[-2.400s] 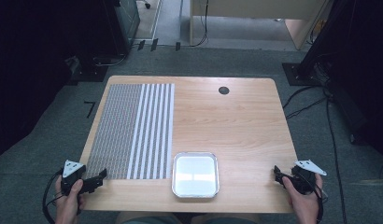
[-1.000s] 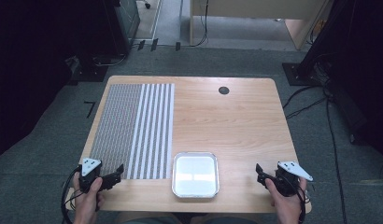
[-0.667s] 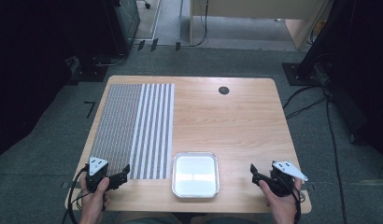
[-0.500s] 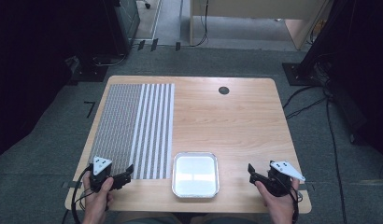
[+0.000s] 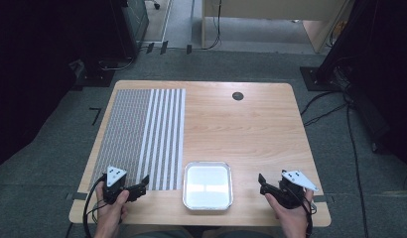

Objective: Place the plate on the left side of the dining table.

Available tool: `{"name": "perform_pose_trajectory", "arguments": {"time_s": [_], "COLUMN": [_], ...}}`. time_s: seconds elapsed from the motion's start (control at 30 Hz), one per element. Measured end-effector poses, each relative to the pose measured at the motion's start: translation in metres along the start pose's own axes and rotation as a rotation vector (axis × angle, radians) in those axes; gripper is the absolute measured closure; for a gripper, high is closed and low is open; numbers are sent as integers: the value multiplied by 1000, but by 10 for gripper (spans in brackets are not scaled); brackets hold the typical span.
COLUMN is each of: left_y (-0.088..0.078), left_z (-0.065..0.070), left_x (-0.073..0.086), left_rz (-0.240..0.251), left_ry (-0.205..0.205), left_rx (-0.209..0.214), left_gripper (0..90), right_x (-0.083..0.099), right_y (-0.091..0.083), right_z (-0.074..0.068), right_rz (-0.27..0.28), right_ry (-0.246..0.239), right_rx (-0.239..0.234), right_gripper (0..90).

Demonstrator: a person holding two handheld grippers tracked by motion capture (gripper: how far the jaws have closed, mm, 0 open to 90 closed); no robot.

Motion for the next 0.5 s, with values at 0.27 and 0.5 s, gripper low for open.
{"name": "perform_pose_trajectory", "arguments": {"time_s": [0.27, 0.5], "left_y": [2, 2], "left_z": [9, 22], "left_x": [0, -2], "left_rz": [1, 25], "left_ry": [6, 44], "left_rx": [26, 43], "left_gripper": [132, 148], "right_x": [-1, -1], "right_y": [0, 1], "right_z": [-8, -15], "right_rz": [4, 8], "right_ry": [-13, -8], "right_rx": [-8, -14], "right_gripper": [147, 146]}}
Point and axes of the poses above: each handheld gripper's, and its own axes: y roughly forward along the jaws, x roughly out of its underside, z roughly to its right, the point moved 7 cm from there along y, roughly forward along the jaws, and after that the axes turned 3 degrees about z, right-handed, at the moved point
